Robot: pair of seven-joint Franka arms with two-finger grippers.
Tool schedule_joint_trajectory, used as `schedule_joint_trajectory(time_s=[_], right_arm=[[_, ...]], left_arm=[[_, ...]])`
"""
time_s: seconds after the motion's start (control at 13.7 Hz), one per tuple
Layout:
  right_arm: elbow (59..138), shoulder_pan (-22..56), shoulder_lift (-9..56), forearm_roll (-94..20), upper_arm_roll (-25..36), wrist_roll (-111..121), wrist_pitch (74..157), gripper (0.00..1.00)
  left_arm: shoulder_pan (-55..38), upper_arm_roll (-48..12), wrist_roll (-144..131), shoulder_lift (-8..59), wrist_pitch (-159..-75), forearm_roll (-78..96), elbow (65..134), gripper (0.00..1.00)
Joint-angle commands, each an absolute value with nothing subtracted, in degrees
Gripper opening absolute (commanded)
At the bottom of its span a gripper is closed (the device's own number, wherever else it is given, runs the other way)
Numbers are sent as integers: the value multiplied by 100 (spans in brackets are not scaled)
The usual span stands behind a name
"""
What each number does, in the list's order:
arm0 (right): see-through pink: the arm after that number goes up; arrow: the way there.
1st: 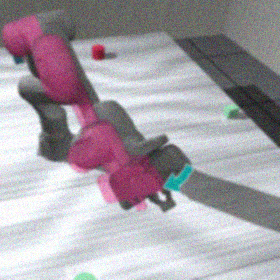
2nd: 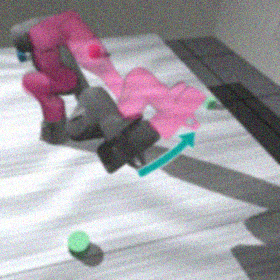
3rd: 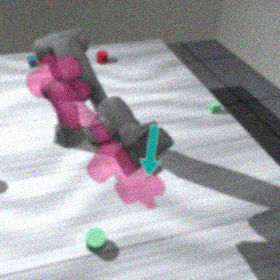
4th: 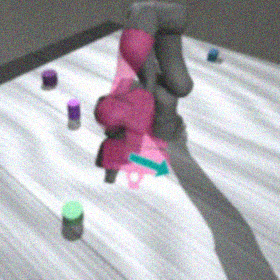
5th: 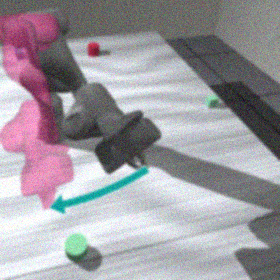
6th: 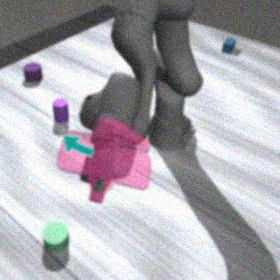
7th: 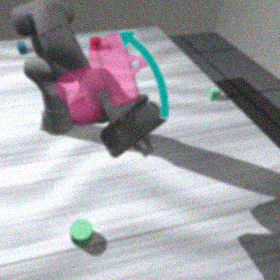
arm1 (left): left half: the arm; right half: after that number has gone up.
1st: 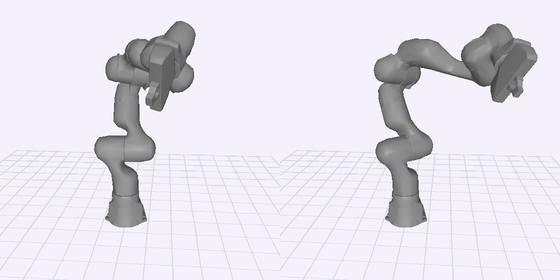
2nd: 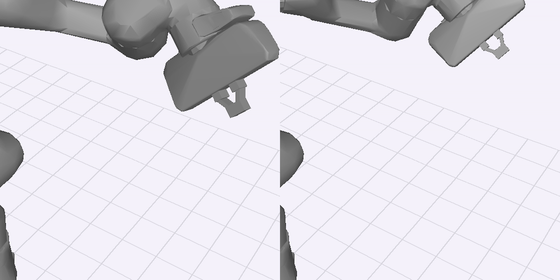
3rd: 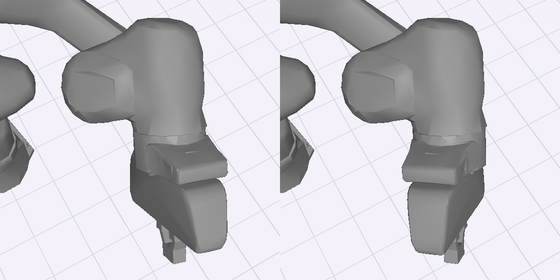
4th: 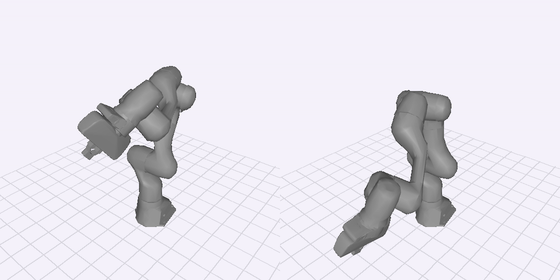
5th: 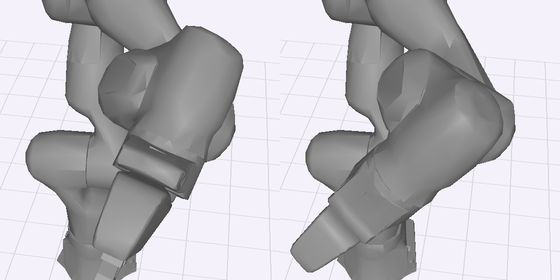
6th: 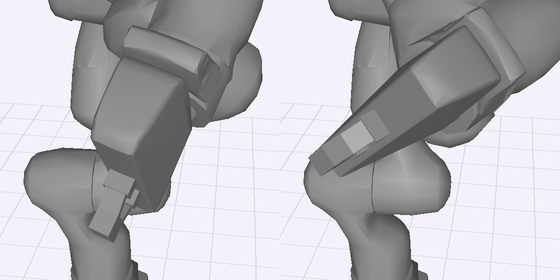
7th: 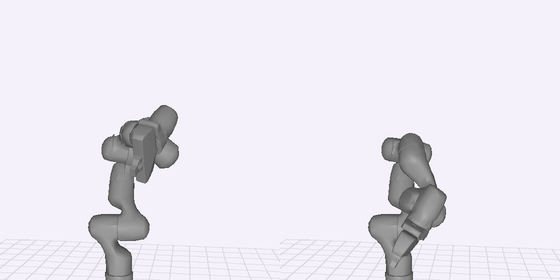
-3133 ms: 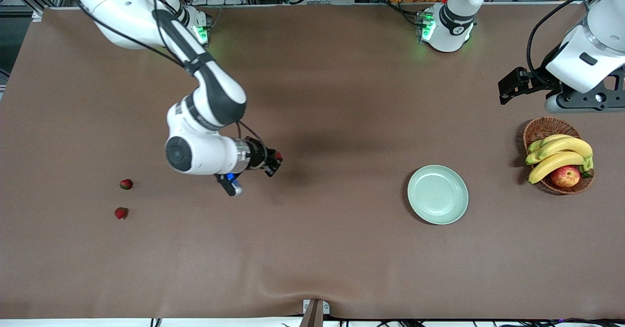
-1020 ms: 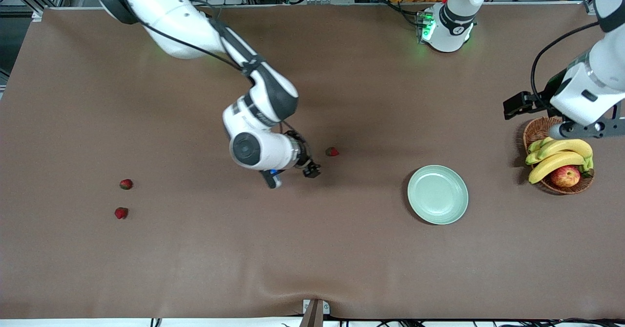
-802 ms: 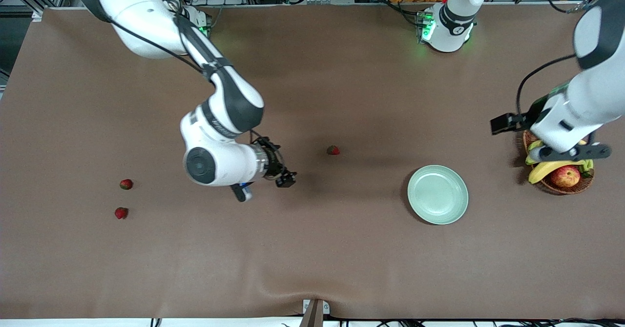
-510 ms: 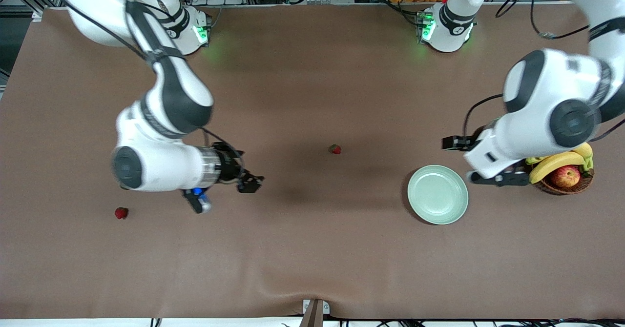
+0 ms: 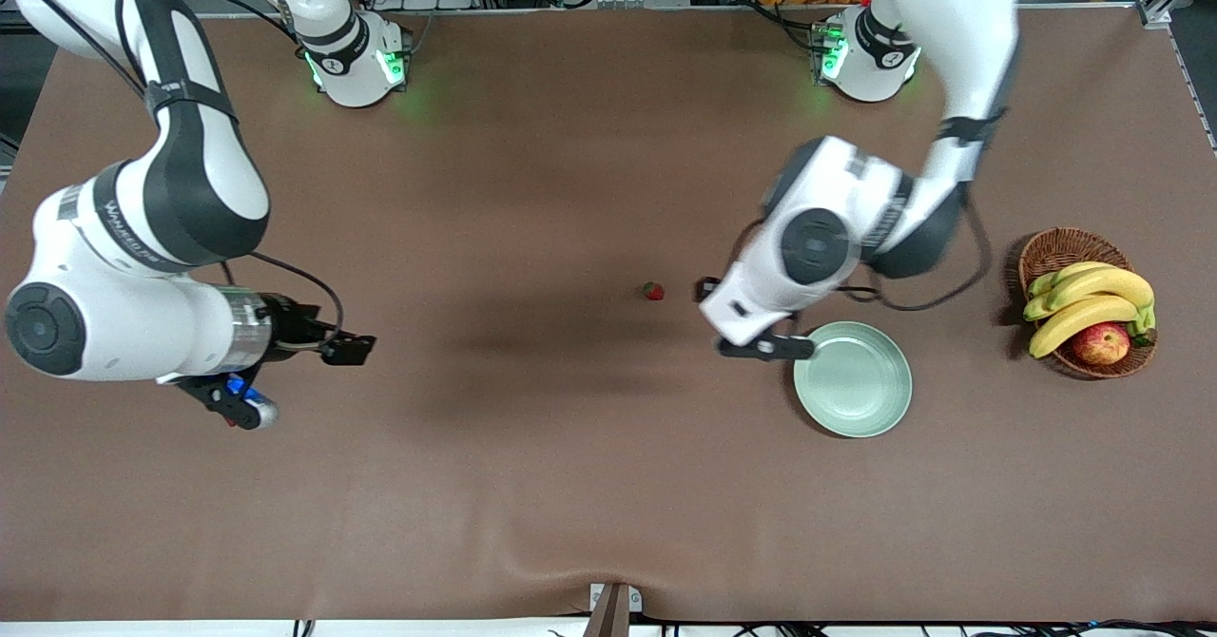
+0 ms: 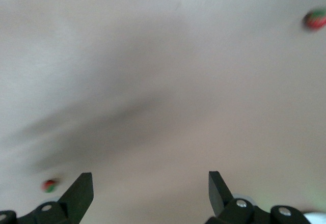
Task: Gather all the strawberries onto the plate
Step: 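Reach the right gripper to the second strawberry while the left gripper reaches the first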
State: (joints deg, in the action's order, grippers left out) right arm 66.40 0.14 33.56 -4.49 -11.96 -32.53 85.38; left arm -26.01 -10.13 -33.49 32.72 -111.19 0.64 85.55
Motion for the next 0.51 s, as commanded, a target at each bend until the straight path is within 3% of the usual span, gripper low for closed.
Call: schedule_joint_trajectory(time_s=[0.0, 0.15, 0.44], right_arm=[[6925, -657, 3225, -203, -1292, -1885, 8569, 100], [7100, -1001, 3296, 147, -1292, -1426, 8962, 100], [8189, -1239, 3287, 747, -1292, -1100, 10446, 100]], left_arm=[[-3092, -940, -4887, 3874, -12115, 141, 8367, 100], [-3365, -923, -6174, 4156, -12742, 44, 8367, 100], [-3621, -835, -7537, 4245, -12779, -165, 8647, 100]])
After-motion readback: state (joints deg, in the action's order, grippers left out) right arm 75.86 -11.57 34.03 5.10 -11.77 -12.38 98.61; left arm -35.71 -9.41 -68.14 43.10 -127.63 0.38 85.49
